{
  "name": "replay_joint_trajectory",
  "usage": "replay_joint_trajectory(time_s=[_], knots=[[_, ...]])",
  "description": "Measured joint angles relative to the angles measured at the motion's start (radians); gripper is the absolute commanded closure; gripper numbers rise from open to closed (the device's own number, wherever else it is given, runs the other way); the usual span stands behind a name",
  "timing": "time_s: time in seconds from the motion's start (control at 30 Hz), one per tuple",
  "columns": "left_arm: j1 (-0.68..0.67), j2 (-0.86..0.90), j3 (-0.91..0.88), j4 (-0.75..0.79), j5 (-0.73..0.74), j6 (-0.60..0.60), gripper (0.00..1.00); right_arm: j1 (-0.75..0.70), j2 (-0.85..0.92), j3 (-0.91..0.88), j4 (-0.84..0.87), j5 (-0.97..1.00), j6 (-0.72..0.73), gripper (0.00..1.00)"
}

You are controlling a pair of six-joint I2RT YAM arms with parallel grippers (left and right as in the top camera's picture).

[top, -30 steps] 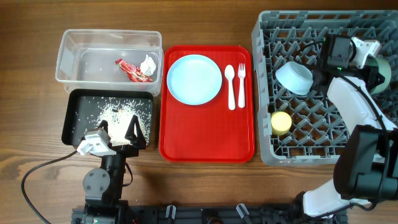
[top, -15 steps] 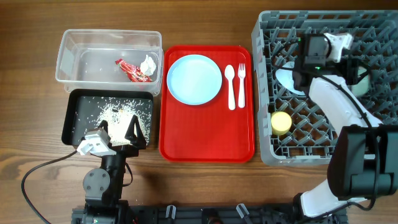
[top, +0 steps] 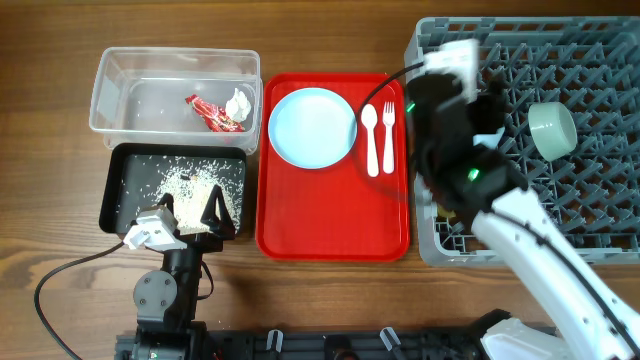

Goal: Sort waste into correct bins and load items into the dishwasher rack
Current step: 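Reach the right gripper to the light-blue plate and grasp its rim, then lift the light-blue plate and stand it upright in the rack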

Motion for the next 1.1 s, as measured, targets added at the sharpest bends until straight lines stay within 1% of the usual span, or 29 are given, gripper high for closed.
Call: replay_joint_trajectory(time_s=[0.03, 0.13, 0.27, 0.33, 0.37, 0.4, 0.5, 0.53, 0.6, 0.73, 0.8, 0.93, 1.1], knots=[[0.0, 0.0, 0.0, 0.0, 0.0, 0.0, 0.0, 0.043, -0.008, 0.0, -0.022, -0.067, 0.029, 0.35], [0.0, 0.0, 0.0, 0.0, 0.0, 0.0, 0.0, 0.122, -0.008, 0.0, -0.061, -0.283, 0.118, 0.41], [0.0, 0.0, 0.0, 0.0, 0.0, 0.0, 0.0, 0.148, 0.021, 0.0, -0.065, -0.585, 0.259, 0.41], [0.0, 0.0, 0.0, 0.0, 0.0, 0.0, 0.0, 0.148, 0.065, 0.0, -0.064, -0.689, 0.326, 0.41], [0.0, 0.0, 0.0, 0.0, 0.0, 0.0, 0.0, 0.148, 0.095, 0.0, -0.064, -0.727, 0.359, 0.38], [0.0, 0.0, 0.0, 0.0, 0.0, 0.0, 0.0, 0.148, 0.121, 0.0, -0.063, -0.751, 0.385, 0.36], [0.0, 0.0, 0.0, 0.0, 0.0, 0.0, 0.0, 0.134, 0.228, 0.0, -0.047, -0.807, 0.49, 0.35], [0.0, 0.0, 0.0, 0.0, 0.0, 0.0, 0.0, 0.125, 0.26, 0.0, -0.043, -0.819, 0.531, 0.35], [0.0, 0.0, 0.0, 0.0, 0.0, 0.0, 0.0, 0.095, 0.327, 0.0, -0.034, -0.838, 0.624, 0.39], [0.0, 0.0, 0.0, 0.0, 0.0, 0.0, 0.0, 0.006, 0.459, 0.0, 0.042, -0.876, 0.813, 0.4], [0.0, 0.0, 0.0, 0.0, 0.0, 0.0, 0.0, -0.028, 0.497, -0.001, 0.079, -0.902, 0.855, 0.4], [0.0, 0.0, 0.0, 0.0, 0.0, 0.0, 0.0, -0.038, 0.526, -0.001, 0.107, -0.938, 0.954, 0.47], [0.0, 0.0, 0.0, 0.0, 0.0, 0.0, 0.0, -0.03, 0.547, -0.001, 0.122, -0.955, 1.007, 0.54]])
